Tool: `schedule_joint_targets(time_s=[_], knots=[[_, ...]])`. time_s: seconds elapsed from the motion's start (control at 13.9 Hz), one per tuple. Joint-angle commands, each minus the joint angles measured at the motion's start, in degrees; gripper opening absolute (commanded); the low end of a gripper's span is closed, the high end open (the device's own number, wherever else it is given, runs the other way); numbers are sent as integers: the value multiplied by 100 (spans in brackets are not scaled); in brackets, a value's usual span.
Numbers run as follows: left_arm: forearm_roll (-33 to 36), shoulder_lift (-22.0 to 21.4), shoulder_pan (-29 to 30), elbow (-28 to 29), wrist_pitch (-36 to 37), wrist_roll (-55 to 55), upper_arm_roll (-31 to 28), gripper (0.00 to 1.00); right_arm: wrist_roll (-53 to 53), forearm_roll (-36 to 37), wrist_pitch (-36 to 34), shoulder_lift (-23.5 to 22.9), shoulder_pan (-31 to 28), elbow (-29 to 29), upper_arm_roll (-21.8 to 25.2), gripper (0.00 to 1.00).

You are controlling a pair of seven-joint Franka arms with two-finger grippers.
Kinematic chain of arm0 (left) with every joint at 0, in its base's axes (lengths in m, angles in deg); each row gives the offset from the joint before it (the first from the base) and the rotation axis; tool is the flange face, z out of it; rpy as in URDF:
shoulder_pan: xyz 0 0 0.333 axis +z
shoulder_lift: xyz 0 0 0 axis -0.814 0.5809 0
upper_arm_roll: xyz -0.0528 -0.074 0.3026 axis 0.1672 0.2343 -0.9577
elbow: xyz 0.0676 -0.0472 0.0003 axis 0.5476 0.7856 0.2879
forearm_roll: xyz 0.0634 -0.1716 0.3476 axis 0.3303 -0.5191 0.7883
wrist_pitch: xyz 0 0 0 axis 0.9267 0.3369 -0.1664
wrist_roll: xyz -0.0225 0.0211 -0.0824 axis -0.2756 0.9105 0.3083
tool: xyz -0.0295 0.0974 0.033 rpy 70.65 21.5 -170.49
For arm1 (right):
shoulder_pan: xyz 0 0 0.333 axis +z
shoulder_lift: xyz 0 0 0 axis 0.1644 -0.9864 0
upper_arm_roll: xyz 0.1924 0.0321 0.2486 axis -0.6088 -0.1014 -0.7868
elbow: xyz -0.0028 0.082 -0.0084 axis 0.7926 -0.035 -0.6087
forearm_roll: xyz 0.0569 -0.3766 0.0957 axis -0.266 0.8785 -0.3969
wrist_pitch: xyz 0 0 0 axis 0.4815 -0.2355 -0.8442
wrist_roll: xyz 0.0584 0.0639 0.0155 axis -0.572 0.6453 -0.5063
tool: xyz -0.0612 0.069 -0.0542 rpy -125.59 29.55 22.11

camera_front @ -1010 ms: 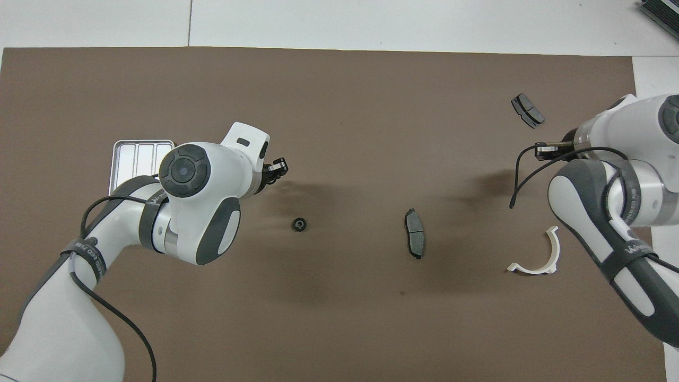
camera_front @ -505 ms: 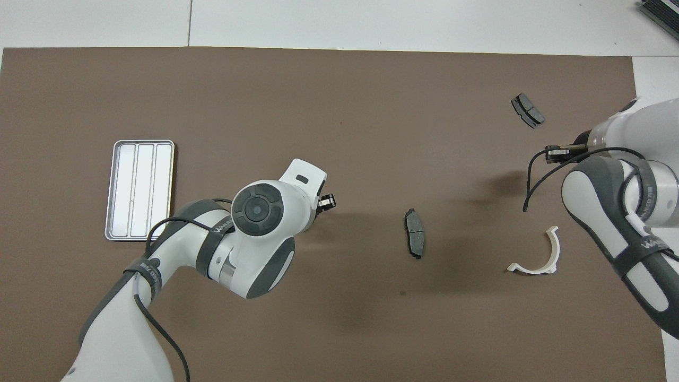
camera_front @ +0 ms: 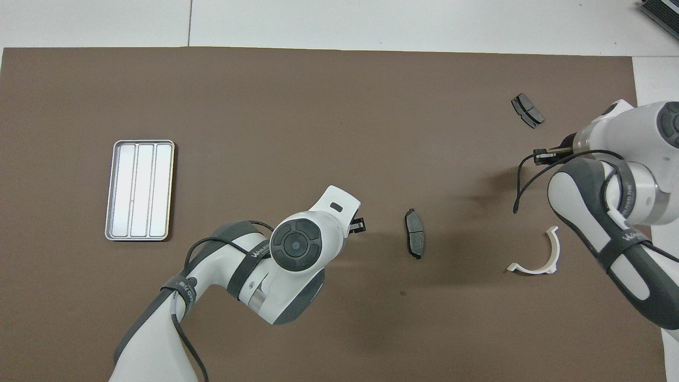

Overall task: Place bearing gear from tray to pile
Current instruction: 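Carry the gear toward the bracket while the left gripper places the third gear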

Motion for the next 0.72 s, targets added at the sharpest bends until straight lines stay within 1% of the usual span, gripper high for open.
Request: schedule_joint_targets(time_s=[0.0,0.07,0.14,0.22,0.29,0.5,0.58,0.65], knots=[[-20,-94,37,-21,9,-18,-131,100,-179,-140,159,-152,-49,-56,-36,6],[-20,-164,308,-187,201,17,-166,100,-170,-148,116,-153,-49,-48,-36,18],[-20,-260,616,-397,586,52,-166,100,-196,-140,98,-144,-101,-13,-36,39],[-20,-348,880,-651,1086,131,-175,100,-188,-140,115,-126,-102,13,-36,87],[-12,-418,1222,-915,1578,436,-175,100,-162,-140,98,-91,-84,49,-36,100],[-12,-586,2171,-1409,2608,1534,-175,100,-135,-140,-7,207,64,75,-45,100],[-3,-595,2479,-1558,2994,2016,-175,100,21,-148,-25,286,292,101,-45,100],[49,-604,2726,-1725,3329,2526,-184,100,397,-166,-86,330,564,102,-45,100]])
